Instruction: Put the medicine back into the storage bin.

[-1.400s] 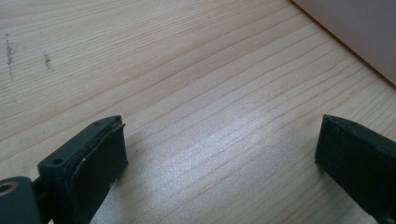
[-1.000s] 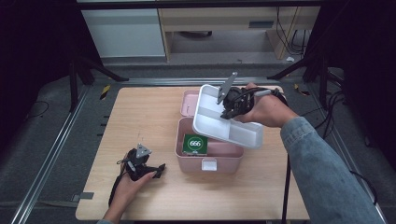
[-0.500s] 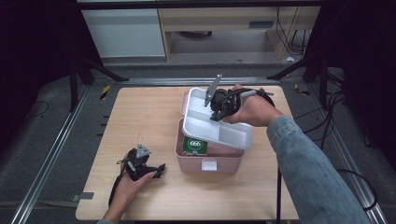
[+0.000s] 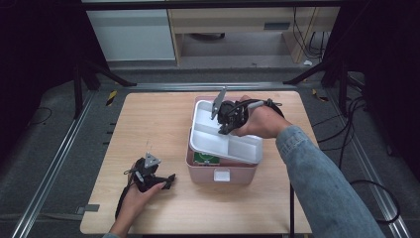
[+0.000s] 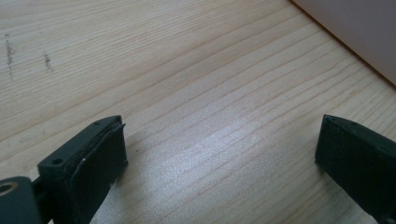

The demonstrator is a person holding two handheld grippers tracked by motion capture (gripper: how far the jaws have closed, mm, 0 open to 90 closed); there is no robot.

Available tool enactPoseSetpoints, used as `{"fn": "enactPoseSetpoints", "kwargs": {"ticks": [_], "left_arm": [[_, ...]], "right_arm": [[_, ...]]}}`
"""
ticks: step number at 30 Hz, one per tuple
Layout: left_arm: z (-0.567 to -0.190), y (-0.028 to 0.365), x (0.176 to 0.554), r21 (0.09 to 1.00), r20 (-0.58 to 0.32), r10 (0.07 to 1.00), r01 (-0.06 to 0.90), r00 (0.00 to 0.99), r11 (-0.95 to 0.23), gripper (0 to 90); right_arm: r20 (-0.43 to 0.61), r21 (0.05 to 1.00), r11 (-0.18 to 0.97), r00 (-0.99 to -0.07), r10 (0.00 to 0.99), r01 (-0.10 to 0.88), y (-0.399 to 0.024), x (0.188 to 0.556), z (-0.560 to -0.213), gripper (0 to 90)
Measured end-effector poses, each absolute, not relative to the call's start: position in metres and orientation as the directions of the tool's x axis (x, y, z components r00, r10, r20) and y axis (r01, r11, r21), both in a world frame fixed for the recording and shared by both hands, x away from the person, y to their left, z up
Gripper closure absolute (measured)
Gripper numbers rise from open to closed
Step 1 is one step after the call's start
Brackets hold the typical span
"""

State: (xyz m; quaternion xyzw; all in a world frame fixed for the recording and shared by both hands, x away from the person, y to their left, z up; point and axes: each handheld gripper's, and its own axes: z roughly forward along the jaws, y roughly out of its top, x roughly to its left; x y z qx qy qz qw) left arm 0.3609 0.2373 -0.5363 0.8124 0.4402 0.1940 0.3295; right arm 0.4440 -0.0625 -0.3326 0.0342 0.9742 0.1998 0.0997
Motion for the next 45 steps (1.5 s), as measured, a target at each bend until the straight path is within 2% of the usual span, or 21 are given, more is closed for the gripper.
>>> {"fn": "enactPoseSetpoints", "kwargs": {"ticks": [28,32,35,39,45], "left_arm": [[-0.536,0.237,0.361,0.707,0.025,0.843,0.587,0.537,-0.395,1.2],[-0.536,0.239,0.362,0.703,0.02,0.836,0.587,0.548,-0.402,1.1],[-0.533,0.239,0.363,0.706,0.019,0.839,0.587,0.544,-0.397,2.0],[-0.52,0.24,0.373,0.73,0.019,0.844,0.569,0.537,-0.379,2.9],[-0.492,0.239,0.399,0.739,0.036,0.849,0.558,0.527,-0.377,4.1]], "right_arm": [[-0.098,0.341,0.94,-0.993,0.063,0.026,-0.041,0.449,-0.38,88.9],[-0.105,0.372,0.928,-0.991,0.083,0.039,-0.046,0.45,-0.379,76.7],[-0.104,0.426,0.902,-0.987,0.125,0.069,-0.055,0.451,-0.375,62.3],[-0.115,0.531,0.837,-0.967,0.23,0.136,-0.074,0.449,-0.371,46.0],[-0.117,0.667,0.703,-0.898,0.425,0.246,-0.106,0.447,-0.371,31.9]]}}
